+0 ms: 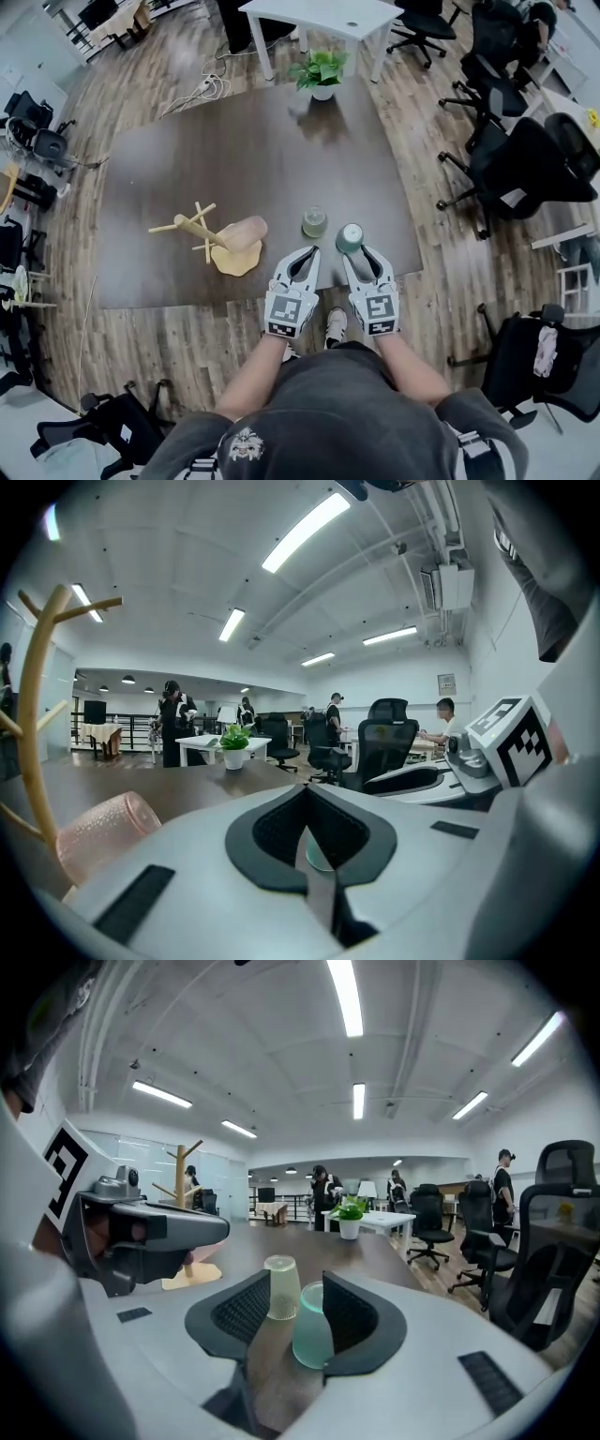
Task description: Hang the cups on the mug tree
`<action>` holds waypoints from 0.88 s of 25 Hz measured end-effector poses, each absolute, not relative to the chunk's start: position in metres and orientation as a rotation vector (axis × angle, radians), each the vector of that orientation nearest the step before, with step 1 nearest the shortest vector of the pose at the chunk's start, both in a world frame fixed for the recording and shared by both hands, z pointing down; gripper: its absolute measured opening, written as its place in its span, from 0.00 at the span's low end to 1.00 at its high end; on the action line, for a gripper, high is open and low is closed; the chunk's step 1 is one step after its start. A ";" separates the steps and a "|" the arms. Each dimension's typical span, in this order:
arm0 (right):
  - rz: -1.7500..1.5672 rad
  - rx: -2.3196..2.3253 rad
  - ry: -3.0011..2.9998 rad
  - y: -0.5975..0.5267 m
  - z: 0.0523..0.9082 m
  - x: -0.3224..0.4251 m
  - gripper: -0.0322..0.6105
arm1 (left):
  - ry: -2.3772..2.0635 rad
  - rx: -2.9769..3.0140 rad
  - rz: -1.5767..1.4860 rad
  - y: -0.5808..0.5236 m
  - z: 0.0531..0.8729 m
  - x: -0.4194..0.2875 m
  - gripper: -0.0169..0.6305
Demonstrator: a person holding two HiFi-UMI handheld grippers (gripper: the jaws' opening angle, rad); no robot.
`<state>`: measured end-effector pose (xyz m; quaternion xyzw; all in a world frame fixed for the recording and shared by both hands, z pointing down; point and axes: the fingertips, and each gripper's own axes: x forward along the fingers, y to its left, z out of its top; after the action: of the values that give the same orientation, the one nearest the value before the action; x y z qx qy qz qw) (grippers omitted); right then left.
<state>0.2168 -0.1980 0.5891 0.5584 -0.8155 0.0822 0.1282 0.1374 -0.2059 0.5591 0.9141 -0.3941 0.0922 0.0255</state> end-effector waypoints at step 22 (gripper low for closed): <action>0.352 1.505 -2.258 -0.254 0.684 0.226 0.57 | -1.338 2.728 0.321 -0.245 0.581 0.132 0.04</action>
<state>0.2256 -0.2539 0.6841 0.5387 -0.8083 0.1260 0.2016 0.1322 -0.2453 0.5810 0.8920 -0.4375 0.1051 0.0428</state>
